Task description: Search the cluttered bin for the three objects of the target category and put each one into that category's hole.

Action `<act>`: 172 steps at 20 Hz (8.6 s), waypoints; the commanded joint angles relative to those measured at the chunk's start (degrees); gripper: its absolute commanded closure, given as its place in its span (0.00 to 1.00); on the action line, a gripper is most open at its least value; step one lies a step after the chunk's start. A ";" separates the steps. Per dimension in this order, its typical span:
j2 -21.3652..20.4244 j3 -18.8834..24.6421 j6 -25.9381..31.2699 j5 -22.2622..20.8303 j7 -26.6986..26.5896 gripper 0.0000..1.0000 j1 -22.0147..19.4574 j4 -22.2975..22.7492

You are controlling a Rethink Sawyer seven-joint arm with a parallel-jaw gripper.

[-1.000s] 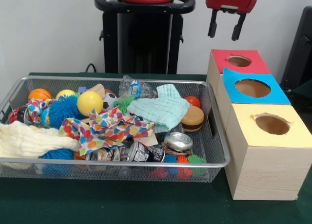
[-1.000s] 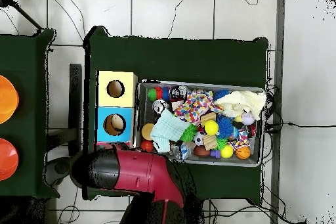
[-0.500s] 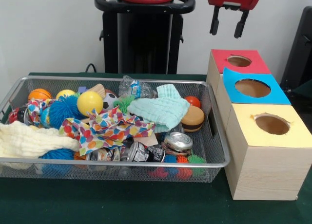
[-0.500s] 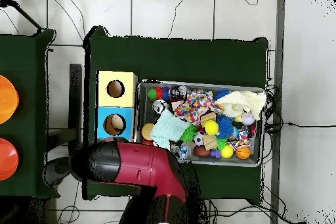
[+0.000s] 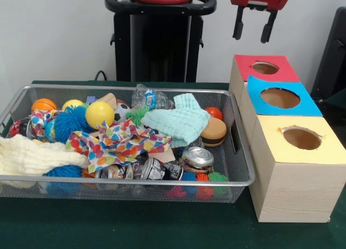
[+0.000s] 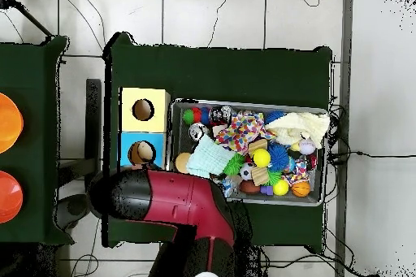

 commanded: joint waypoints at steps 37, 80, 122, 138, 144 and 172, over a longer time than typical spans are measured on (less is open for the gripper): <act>3.35 6.14 -1.47 -0.71 5.24 0.00 -0.11 1.12; 8.75 15.11 3.06 -8.46 -7.93 0.00 -18.71 -4.51; 9.49 30.75 -1.29 -18.53 -6.80 0.00 -33.04 0.01; 7.46 31.26 2.03 -18.17 -3.35 0.00 -31.54 -0.68; 6.98 31.00 1.45 -18.55 -2.68 0.00 -30.62 0.30; 30.05 27.09 -21.91 -23.85 2.49 0.00 -25.32 -8.76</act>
